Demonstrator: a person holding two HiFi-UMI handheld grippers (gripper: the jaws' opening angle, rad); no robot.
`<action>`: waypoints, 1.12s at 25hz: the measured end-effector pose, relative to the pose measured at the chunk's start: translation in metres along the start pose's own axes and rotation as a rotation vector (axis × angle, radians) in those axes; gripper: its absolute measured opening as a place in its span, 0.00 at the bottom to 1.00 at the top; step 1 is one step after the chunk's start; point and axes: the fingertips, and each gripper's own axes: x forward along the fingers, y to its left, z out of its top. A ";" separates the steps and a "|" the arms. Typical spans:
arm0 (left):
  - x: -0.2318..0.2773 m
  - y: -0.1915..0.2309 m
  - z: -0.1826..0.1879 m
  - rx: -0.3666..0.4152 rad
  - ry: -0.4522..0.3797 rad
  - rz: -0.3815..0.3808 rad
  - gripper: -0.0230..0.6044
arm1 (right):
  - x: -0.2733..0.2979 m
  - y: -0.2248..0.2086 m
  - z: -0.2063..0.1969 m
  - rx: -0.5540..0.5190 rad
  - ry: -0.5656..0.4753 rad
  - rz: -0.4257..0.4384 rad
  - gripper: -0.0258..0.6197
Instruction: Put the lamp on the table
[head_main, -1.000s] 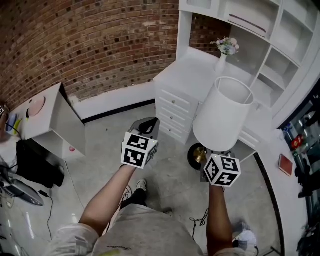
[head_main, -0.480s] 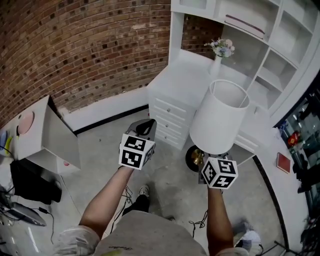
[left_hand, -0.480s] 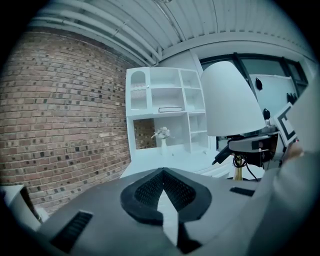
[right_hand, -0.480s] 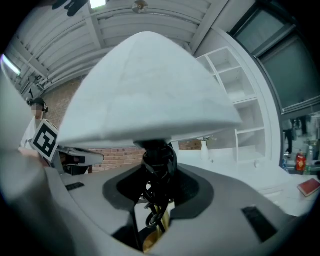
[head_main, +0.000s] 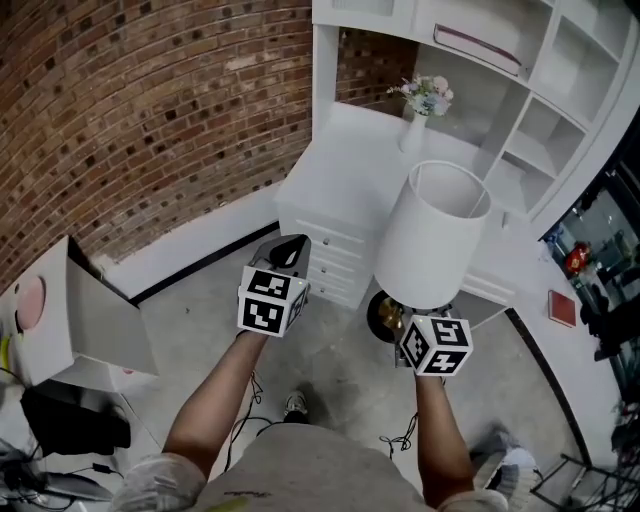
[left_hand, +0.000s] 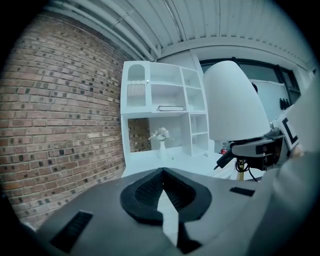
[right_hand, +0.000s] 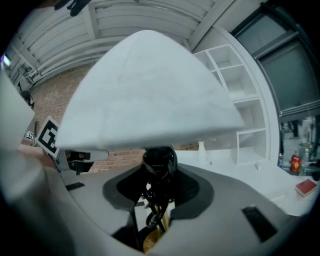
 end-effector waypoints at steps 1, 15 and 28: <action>0.006 0.005 0.002 -0.003 -0.006 -0.012 0.03 | 0.007 0.000 0.001 0.001 0.003 -0.011 0.26; 0.059 0.068 0.012 -0.015 -0.032 -0.114 0.03 | 0.070 0.013 0.007 0.035 0.009 -0.124 0.26; 0.088 0.054 0.007 -0.004 -0.022 -0.235 0.03 | 0.078 0.002 0.012 0.033 -0.002 -0.196 0.26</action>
